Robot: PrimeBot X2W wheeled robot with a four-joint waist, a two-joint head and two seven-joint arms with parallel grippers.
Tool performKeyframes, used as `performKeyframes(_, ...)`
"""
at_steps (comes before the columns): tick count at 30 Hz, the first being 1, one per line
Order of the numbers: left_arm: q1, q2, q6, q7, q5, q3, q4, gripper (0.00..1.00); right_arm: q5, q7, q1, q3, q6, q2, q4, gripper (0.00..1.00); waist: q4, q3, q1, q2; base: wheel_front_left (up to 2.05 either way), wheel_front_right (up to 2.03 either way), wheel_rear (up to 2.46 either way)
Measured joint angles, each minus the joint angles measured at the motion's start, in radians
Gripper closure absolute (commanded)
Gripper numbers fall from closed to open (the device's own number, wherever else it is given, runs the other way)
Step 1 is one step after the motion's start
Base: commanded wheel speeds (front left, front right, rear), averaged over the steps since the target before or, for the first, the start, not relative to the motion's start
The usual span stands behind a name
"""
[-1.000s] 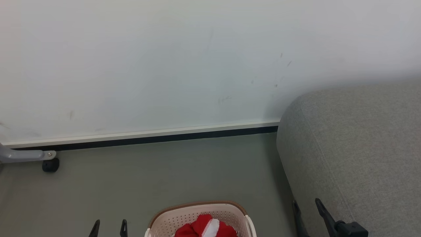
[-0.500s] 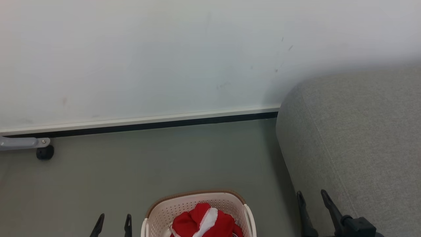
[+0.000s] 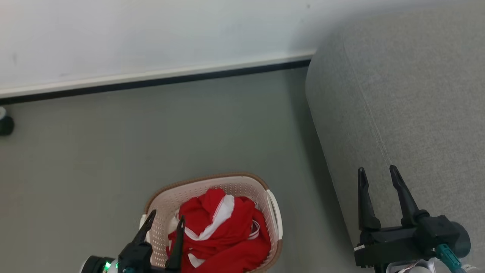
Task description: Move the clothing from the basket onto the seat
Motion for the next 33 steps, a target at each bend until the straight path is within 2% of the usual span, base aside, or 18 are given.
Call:
performKeyframes(15,-0.158,-0.020,-0.034,0.019,0.054,-0.096,0.190,0.00,-0.037,-0.007,-0.070,0.004,-0.003,0.008,-0.109,0.00,-0.077,0.194,0.0000,0.0001,0.00,0.00,0.00)
performKeyframes(23,-0.245,-0.024,-0.035,0.030,0.075,-0.112,0.275,0.00,-0.060,-0.007,-0.107,0.009,-0.003,0.011,-0.161,0.00,-0.108,0.301,0.0000,0.0000,0.00,0.00,0.00)
performKeyframes(33,-0.369,-0.025,-0.024,0.039,0.074,-0.085,0.365,0.00,-0.060,-0.007,-0.154,0.007,-0.003,0.018,-0.243,0.00,-0.139,0.449,-0.0001,0.0001,0.00,0.00,0.00)
